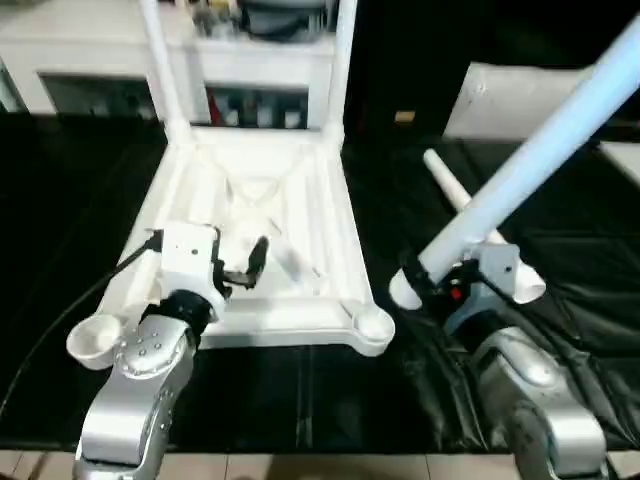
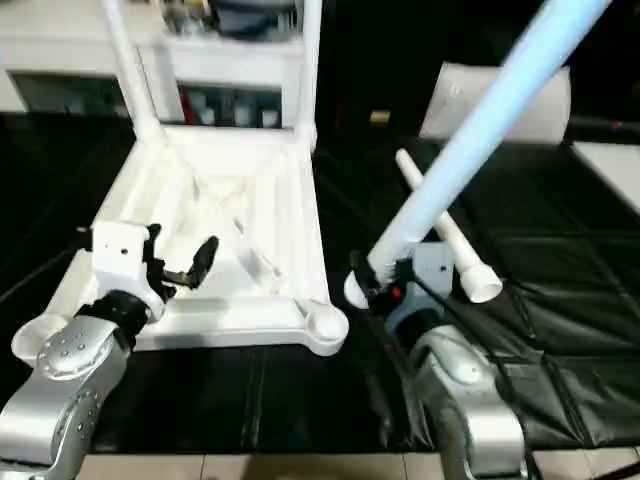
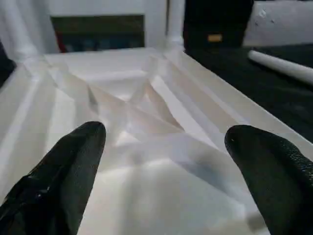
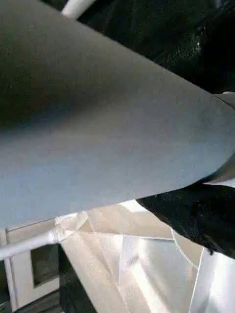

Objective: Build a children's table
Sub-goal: Move to table

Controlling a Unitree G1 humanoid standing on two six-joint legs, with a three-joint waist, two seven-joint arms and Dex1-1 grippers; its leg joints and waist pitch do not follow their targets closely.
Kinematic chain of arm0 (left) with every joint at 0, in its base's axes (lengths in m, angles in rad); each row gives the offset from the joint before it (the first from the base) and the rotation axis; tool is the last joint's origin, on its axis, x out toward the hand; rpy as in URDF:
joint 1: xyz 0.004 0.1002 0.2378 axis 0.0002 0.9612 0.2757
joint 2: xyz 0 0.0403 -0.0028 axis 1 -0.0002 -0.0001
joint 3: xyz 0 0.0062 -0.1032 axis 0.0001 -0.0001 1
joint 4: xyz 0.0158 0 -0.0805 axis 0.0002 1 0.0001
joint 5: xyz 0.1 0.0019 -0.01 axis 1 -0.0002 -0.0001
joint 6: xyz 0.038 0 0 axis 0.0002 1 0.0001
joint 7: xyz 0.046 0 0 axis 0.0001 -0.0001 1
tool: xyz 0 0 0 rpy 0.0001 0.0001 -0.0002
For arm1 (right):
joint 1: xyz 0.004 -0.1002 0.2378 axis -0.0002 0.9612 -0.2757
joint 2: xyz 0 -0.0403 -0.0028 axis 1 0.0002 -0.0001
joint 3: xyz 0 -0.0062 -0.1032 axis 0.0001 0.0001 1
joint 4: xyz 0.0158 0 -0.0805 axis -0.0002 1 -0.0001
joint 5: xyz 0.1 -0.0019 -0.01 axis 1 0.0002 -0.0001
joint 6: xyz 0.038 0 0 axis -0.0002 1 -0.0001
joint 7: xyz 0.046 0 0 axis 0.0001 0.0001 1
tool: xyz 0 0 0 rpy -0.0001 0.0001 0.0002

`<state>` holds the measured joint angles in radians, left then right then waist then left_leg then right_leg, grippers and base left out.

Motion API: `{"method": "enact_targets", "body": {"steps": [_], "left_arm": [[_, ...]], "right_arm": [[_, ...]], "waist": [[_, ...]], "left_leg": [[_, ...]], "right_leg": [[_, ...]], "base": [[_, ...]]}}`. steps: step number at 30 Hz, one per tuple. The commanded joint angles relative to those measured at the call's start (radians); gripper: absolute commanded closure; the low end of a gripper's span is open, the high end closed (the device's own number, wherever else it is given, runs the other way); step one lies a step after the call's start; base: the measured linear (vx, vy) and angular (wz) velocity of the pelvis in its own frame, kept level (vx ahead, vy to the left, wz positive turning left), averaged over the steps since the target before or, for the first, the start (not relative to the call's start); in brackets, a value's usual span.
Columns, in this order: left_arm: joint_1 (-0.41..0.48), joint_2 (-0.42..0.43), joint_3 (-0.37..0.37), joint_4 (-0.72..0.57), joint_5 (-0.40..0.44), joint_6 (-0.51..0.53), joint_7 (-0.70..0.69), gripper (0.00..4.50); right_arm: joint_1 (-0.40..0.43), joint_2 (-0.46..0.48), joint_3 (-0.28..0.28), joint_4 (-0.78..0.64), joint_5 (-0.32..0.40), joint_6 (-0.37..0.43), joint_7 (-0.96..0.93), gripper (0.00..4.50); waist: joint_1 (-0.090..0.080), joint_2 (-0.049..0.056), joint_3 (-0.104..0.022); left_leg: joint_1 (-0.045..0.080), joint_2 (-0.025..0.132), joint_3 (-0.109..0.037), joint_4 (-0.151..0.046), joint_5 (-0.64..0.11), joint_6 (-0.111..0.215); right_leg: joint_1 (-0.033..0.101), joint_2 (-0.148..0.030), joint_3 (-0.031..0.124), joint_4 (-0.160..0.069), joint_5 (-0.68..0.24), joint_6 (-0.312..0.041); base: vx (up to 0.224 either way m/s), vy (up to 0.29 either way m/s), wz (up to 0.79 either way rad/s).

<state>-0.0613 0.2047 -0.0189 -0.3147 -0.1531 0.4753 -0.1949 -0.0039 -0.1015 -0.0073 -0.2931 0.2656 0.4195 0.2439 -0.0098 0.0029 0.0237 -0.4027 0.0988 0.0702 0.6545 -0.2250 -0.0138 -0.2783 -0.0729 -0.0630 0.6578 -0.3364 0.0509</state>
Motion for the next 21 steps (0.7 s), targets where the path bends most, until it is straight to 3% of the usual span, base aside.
{"method": "enact_targets", "body": {"steps": [1,2,4,6,8,10,11,12,14,17,18,19,21], "left_arm": [[-0.024,0.009,-0.016,0.014,-0.024,-0.003,-0.048,0.0],[-0.03,0.011,-0.021,0.019,-0.033,-0.012,-0.067,0.0],[-0.05,0.026,-0.04,0.037,-0.047,-0.007,-0.114,0.0],[-0.095,0.071,-0.087,0.079,-0.058,-0.008,-0.224,0.0],[-0.121,0.096,-0.113,0.108,-0.052,-0.011,-0.275,0.0],[-0.164,0.131,-0.15,0.156,-0.037,-0.022,-0.348,0.0],[-0.183,0.149,-0.169,0.179,-0.03,-0.033,-0.389,0.0],[-0.237,0.189,-0.204,0.244,-0.032,-0.053,-0.505,0.0],[-0.252,0.198,-0.213,0.263,-0.03,-0.061,-0.534,0.0],[-0.309,0.233,-0.259,0.338,-0.032,-0.101,-0.658,0.28],[-0.323,0.237,-0.273,0.359,-0.029,-0.116,-0.686,0.35],[-0.338,0.238,-0.287,0.384,-0.025,-0.133,-0.716,0.46],[-0.381,0.239,-0.323,0.447,-0.02,-0.164,-0.782,0.65]], "right_arm": [[-0.017,0.002,-0.027,0.001,-0.002,-0.044,-0.018,2.59],[-0.02,-0.005,-0.028,0.009,-0.013,-0.048,-0.017,2.59],[-0.028,-0.013,-0.036,0.027,-0.03,-0.058,-0.022,2.59],[-0.04,-0.033,-0.042,0.016,0.029,0.07,0.017,2.59],[-0.045,-0.047,-0.035,0.019,0.041,0.075,0.039,2.59],[-0.054,-0.065,-0.027,0.033,0.035,0.056,0.058,2.59],[-0.059,-0.07,-0.025,0.039,0.035,0.054,0.066,2.59],[-0.068,-0.081,-0.022,0.057,0.04,0.044,0.083,2.59],[-0.07,-0.082,-0.024,0.06,0.043,0.046,0.086,2.59],[-0.074,-0.092,-0.027,0.067,0.06,0.062,0.115,2.59],[-0.072,-0.096,-0.029,0.072,0.059,0.057,0.12,2.59],[-0.07,-0.099,-0.033,0.077,0.059,0.053,0.126,2.59],[-0.066,-0.105,-0.039,0.089,0.06,0.043,0.137,2.59]], "waist": [[0.005,0.006,-0.041],[0.006,0.009,-0.039],[0.002,0.011,-0.033],[0.006,0.01,-0.025],[0.007,0.009,-0.022],[0.01,0.002,-0.016],[0.011,0.003,-0.016],[0.01,0.004,-0.017],[0.009,0.005,-0.021],[0.011,0.004,-0.032],[0.01,0.003,-0.037],[0.015,0.004,-0.042],[0.017,0.007,-0.048]], "left_leg": [[0.03,0.104,-0.035,-0.085,0.06,0.051],[0.041,0.113,-0.037,-0.099,-0.043,0.023],[0.043,0.114,-0.038,-0.116,-0.122,0.019],[0.039,0.108,-0.032,-0.127,-0.224,0.003],[0.036,0.108,-0.021,-0.13,-0.297,-0.031],[0.04,0.107,-0.007,-0.132,-0.38,-0.076],[0.041,0.107,-0.005,-0.132,-0.392,-0.084],[0.041,0.11,-0.002,-0.137,-0.408,-0.107],[0.042,0.113,-0.001,-0.139,-0.407,-0.117],[0.038,0.115,0.007,-0.139,-0.334,-0.094],[0.031,0.116,0.01,-0.137,-0.259,-0.074],[0.032,0.116,0.015,-0.133,-0.176,-0.039],[0.032,0.115,0.023,-0.123,-0.098,0.006]], "right_leg": [[0.025,-0.097,0.04,-0.067,0.457,-0.068],[0.019,-0.085,0.034,-0.073,0.34,-0.116],[0.011,-0.075,0.034,-0.077,0.227,-0.186],[0.01,-0.079,0.04,-0.088,0.112,-0.209],[0.006,-0.087,0.045,-0.098,0.012,-0.217],[-0.011,-0.097,0.055,-0.116,-0.167,-0.207],[-0.013,-0.098,0.056,-0.12,-0.207,-0.2],[-0.02,-0.096,0.056,-0.12,-0.247,-0.187],[-0.023,-0.094,0.055,-0.114,-0.22,-0.188],[-0.024,-0.089,0.054,-0.102,-0.103,-0.199],[-0.018,-0.087,0.052,-0.09,0.0,-0.212],[-0.019,-0.083,0.049,-0.084,0.118,-0.221],[-0.019,-0.084,0.047,-0.074,0.251,-0.245]], "base": [[-0.063,0.002,0.01],[-0.074,0.011,-0.01],[-0.078,0.013,0.0],[-0.089,0.017,0.0],[-0.091,0.013,0.0],[-0.089,0.012,-0.01],[-0.073,0.009,-0.03],[-0.093,0.011,-0.06],[0.0,0.0,0.0],[0.0,0.0,0.0],[0.0,0.0,0.0],[0.0,0.0,0.0],[0.0,0.0,0.0]]}}
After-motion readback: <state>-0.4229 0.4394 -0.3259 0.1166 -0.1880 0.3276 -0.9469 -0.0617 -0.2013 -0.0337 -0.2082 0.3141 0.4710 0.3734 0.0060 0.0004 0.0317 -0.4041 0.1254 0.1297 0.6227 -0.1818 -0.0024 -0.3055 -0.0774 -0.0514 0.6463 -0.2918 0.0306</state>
